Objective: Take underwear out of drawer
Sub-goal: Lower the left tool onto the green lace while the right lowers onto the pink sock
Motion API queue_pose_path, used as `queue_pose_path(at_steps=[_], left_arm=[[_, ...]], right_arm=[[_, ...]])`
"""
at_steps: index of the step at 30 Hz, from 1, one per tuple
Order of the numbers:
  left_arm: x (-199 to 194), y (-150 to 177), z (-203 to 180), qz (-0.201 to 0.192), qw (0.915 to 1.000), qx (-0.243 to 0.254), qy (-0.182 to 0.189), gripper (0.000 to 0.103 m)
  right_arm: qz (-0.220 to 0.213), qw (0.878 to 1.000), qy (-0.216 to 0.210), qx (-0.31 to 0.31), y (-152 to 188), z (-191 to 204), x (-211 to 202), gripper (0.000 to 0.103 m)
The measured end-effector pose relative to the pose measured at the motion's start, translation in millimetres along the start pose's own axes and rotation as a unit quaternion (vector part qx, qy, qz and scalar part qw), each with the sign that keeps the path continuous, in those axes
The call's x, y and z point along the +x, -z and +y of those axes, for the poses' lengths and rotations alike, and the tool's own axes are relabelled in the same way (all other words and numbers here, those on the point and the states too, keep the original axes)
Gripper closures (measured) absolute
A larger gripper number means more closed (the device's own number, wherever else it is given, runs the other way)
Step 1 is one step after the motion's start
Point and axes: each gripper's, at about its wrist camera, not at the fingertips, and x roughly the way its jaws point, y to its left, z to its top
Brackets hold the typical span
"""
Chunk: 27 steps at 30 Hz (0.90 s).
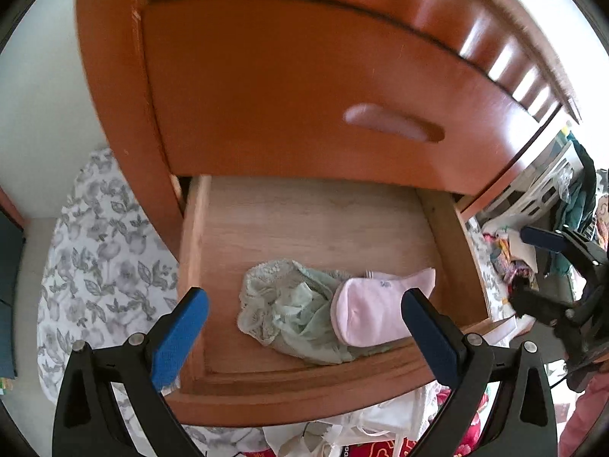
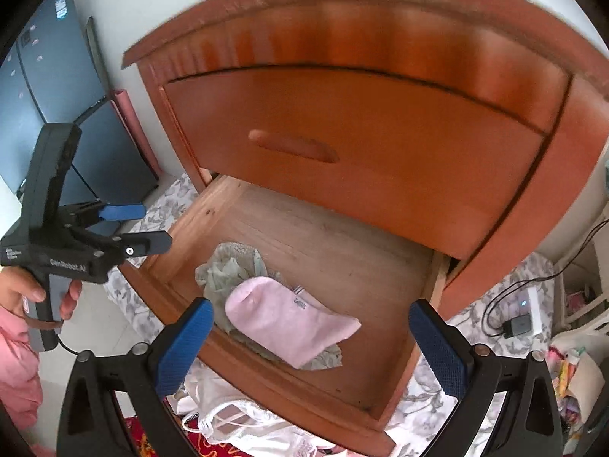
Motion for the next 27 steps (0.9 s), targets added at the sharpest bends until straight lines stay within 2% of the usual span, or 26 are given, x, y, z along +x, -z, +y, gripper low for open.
queue_pose_path(at_steps=[4,9,15,19,22,27], left_arm=[[22,0,-1,0.033,0.9994,-0.004,0.0,0.002],[49,-1,-6,0.064,0.9979,0.013,-0.008,0.002],[85,-5,5,0.107,0.9941,-0.01,-0.015,0.002],[97,-6,11,0.12,0.9925,-0.018,-0.016,0.002],[103,-6,15,0.124,0.9918,-0.027,-0.01,0.003],[109,-9,20,0.128,0.9911,-0.038,0.002,0.012]], right_arm=[[0.036,0.999,-0.004,0.005,5,-3,32,0.0],[0.079,0.996,-0.011,0.034,15,-14,69,0.0],[0.114,0.988,-0.024,0.101,22,-38,102,0.0],[0.126,0.981,-0.04,0.144,23,-52,119,0.0],[0.132,0.979,-0.04,0.151,22,-53,127,0.001],[0.132,0.979,-0.04,0.152,21,-51,131,0.01]])
